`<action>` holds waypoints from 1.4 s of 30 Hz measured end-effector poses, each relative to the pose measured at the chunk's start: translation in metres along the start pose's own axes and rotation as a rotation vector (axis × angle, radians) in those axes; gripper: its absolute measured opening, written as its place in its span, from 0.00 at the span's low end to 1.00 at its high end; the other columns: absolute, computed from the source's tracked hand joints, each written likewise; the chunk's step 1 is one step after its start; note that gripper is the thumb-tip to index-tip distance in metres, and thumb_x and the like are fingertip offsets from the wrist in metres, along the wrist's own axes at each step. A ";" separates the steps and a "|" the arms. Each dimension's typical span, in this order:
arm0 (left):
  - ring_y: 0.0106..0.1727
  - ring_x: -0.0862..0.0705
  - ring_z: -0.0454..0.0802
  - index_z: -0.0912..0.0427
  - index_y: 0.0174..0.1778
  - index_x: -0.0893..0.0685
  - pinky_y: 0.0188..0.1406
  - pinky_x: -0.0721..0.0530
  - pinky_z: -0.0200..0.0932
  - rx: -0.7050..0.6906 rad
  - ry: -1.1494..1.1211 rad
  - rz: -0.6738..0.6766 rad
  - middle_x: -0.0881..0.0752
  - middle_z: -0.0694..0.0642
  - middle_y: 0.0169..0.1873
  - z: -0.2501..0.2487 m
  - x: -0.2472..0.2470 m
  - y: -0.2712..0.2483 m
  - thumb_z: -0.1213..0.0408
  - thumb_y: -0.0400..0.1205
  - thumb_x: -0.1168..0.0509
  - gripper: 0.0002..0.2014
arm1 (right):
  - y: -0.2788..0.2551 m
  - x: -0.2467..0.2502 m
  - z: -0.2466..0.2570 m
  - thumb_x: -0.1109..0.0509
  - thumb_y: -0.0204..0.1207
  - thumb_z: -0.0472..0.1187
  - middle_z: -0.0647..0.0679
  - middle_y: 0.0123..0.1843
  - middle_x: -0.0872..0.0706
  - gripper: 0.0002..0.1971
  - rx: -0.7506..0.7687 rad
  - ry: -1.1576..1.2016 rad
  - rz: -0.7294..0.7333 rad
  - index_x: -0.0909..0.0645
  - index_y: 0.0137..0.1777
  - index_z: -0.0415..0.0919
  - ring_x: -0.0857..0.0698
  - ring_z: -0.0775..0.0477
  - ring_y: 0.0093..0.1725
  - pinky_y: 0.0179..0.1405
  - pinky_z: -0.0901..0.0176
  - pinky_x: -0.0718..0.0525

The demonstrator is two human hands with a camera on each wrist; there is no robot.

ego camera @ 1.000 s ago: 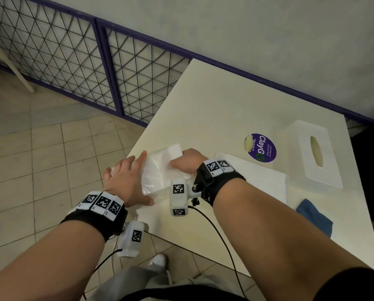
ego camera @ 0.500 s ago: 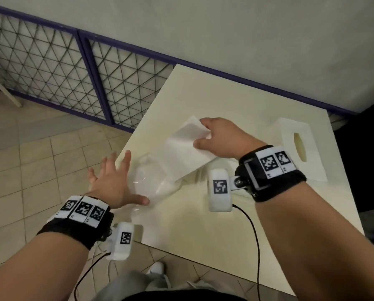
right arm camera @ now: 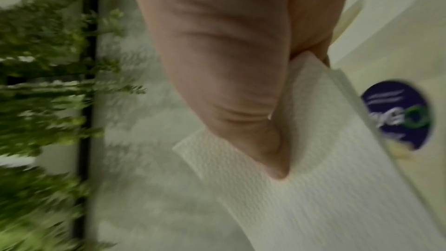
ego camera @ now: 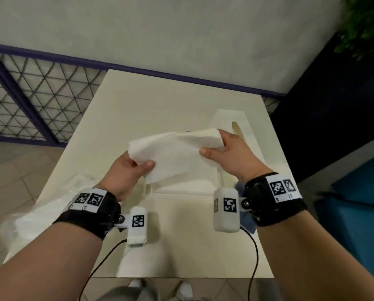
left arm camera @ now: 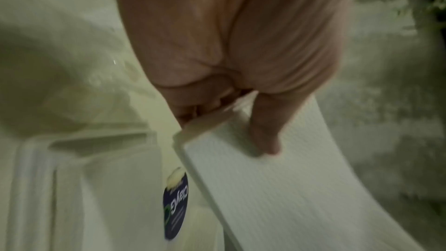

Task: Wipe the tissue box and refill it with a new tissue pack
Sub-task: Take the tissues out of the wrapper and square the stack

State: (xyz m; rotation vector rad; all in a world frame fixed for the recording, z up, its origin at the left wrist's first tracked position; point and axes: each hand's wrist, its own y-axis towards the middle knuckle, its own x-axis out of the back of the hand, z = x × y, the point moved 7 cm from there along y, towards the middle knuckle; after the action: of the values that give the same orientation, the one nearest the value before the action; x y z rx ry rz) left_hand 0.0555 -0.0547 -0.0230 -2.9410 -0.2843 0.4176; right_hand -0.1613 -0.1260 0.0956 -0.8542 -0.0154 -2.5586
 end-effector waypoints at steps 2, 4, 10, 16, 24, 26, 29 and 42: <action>0.57 0.14 0.51 0.58 0.63 0.19 0.68 0.21 0.59 -0.041 0.169 -0.101 0.11 0.55 0.54 0.000 -0.012 0.009 0.72 0.77 0.29 0.18 | 0.003 0.004 -0.040 0.23 0.71 0.36 0.50 0.49 0.13 0.15 -0.102 0.115 -0.135 0.19 0.55 0.49 0.14 0.51 0.50 0.53 0.61 0.17; 0.52 0.15 0.49 0.51 0.54 0.18 0.65 0.20 0.56 -0.085 0.250 -0.152 0.13 0.49 0.49 -0.003 -0.022 0.015 0.76 0.78 0.31 0.16 | 0.005 0.001 -0.072 0.22 0.69 0.33 0.48 0.49 0.12 0.14 -0.172 0.239 -0.227 0.18 0.50 0.50 0.14 0.45 0.52 0.55 0.54 0.16; 0.47 0.20 0.52 0.39 0.41 0.17 0.52 0.22 0.50 -0.022 0.290 -0.190 0.16 0.51 0.42 0.021 -0.026 0.013 0.69 0.67 0.31 0.17 | 0.006 -0.026 -0.125 0.24 0.66 0.24 0.51 0.43 0.17 0.18 -0.264 0.367 -0.219 0.20 0.44 0.50 0.17 0.48 0.43 0.40 0.63 0.17; 0.41 0.20 0.48 0.40 0.44 0.22 0.41 0.21 0.44 0.028 0.354 -0.294 0.16 0.48 0.42 0.044 -0.024 0.015 0.84 0.71 0.40 0.28 | 0.012 -0.035 -0.141 0.32 0.63 0.19 0.55 0.46 0.22 0.29 -0.283 0.302 -0.246 0.25 0.58 0.51 0.20 0.56 0.43 0.35 0.65 0.17; 0.47 0.20 0.53 0.54 0.58 0.25 0.47 0.24 0.43 0.046 0.504 -0.291 0.17 0.54 0.45 0.051 -0.022 0.017 0.80 0.76 0.36 0.20 | 0.016 -0.036 -0.148 0.32 0.68 0.25 0.48 0.52 0.19 0.29 -0.256 0.200 -0.219 0.27 0.67 0.49 0.18 0.46 0.52 0.47 0.59 0.17; 0.49 0.19 0.55 0.58 0.61 0.24 0.47 0.25 0.43 0.037 0.567 -0.268 0.17 0.56 0.47 0.050 -0.022 0.016 0.76 0.77 0.35 0.18 | 0.018 -0.037 -0.148 0.32 0.71 0.26 0.47 0.54 0.18 0.27 -0.244 0.190 -0.206 0.27 0.68 0.47 0.17 0.44 0.54 0.49 0.61 0.19; 0.50 0.20 0.54 0.60 0.62 0.23 0.47 0.27 0.42 0.000 0.657 -0.260 0.17 0.54 0.47 0.042 -0.022 0.017 0.72 0.79 0.34 0.15 | 0.020 -0.032 -0.142 0.32 0.72 0.29 0.46 0.54 0.17 0.26 -0.221 0.181 -0.230 0.29 0.70 0.46 0.15 0.44 0.55 0.50 0.61 0.19; 0.38 0.12 0.49 0.56 0.60 0.21 0.35 0.20 0.42 0.151 0.675 -0.258 0.12 0.53 0.44 0.041 -0.008 0.035 0.57 0.75 0.27 0.19 | 0.025 -0.019 -0.157 0.28 0.74 0.37 0.49 0.44 0.17 0.34 -0.416 0.224 -0.191 0.37 0.78 0.49 0.13 0.42 0.51 0.54 0.46 0.13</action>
State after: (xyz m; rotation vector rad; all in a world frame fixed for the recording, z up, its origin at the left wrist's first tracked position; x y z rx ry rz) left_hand 0.0415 -0.0848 -0.0663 -2.6474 -0.4945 -0.5516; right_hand -0.2271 -0.1644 -0.0454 -0.7295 0.5442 -2.8756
